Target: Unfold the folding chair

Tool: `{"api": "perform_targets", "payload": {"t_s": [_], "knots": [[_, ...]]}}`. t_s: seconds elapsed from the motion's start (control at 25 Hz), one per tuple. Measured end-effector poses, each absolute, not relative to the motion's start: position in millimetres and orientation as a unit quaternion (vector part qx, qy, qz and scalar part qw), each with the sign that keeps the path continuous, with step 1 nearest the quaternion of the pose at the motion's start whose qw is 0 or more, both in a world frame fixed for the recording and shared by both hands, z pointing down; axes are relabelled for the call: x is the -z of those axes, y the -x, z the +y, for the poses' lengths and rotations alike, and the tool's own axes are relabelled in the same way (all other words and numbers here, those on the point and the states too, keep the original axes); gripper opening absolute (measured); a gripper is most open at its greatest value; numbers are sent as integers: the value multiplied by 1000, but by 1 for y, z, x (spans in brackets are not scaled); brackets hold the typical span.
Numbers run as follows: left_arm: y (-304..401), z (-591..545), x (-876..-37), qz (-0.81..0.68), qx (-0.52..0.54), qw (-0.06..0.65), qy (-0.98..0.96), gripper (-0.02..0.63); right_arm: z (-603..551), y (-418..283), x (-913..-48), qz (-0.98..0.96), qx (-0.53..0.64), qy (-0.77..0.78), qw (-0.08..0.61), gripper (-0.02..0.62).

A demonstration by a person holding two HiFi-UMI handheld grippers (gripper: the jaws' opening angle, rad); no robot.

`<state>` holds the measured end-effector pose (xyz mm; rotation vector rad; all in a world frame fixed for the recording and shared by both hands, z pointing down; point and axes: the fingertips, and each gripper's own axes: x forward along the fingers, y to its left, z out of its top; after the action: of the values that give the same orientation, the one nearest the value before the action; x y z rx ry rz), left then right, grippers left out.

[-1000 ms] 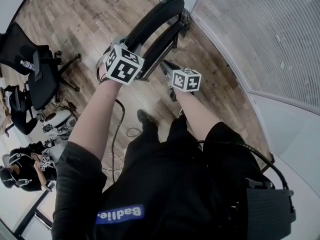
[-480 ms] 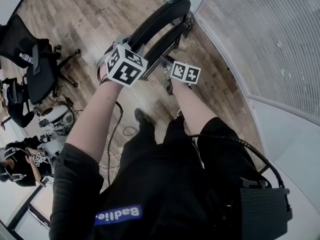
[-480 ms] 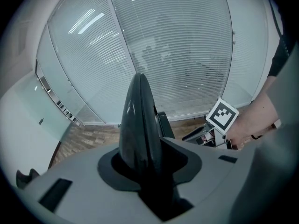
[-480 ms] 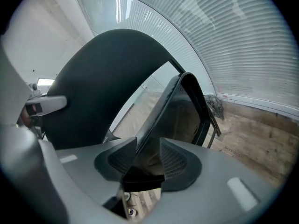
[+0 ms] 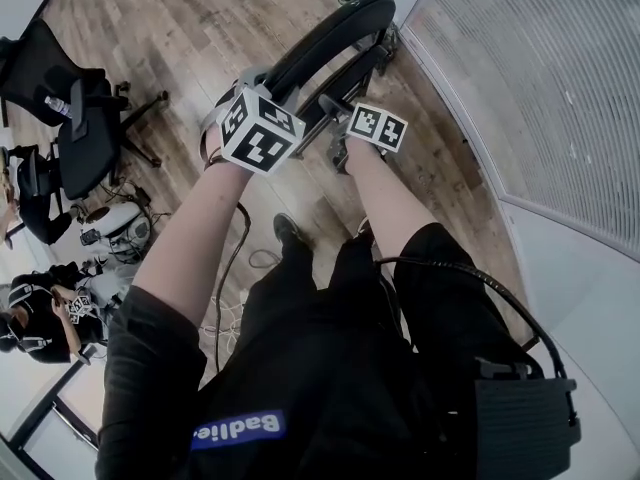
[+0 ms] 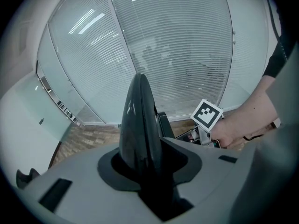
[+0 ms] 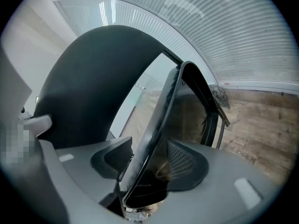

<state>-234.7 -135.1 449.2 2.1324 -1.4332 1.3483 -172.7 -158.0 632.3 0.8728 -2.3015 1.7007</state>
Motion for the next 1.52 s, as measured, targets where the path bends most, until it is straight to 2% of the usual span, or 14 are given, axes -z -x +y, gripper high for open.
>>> {"api": "perform_targets", "payload": {"t_s": [0.24, 0.64, 0.76, 1.52], "knots": [[236, -134, -449, -489, -461, 118, -732, 114, -169, 186, -639, -738, -606, -292, 45, 209], [235, -132, -449, -490, -460, 117, -731, 114, -171, 192, -653, -727, -619, -295, 40, 206], [232, -130, -451, -490, -461, 114, -730, 114, -170, 192, -652, -734, -616, -286, 25, 166], [219, -120, -450, -487, -458, 118, -734, 114, -148, 152, -643, -751, -601, -272, -11, 120]]}}
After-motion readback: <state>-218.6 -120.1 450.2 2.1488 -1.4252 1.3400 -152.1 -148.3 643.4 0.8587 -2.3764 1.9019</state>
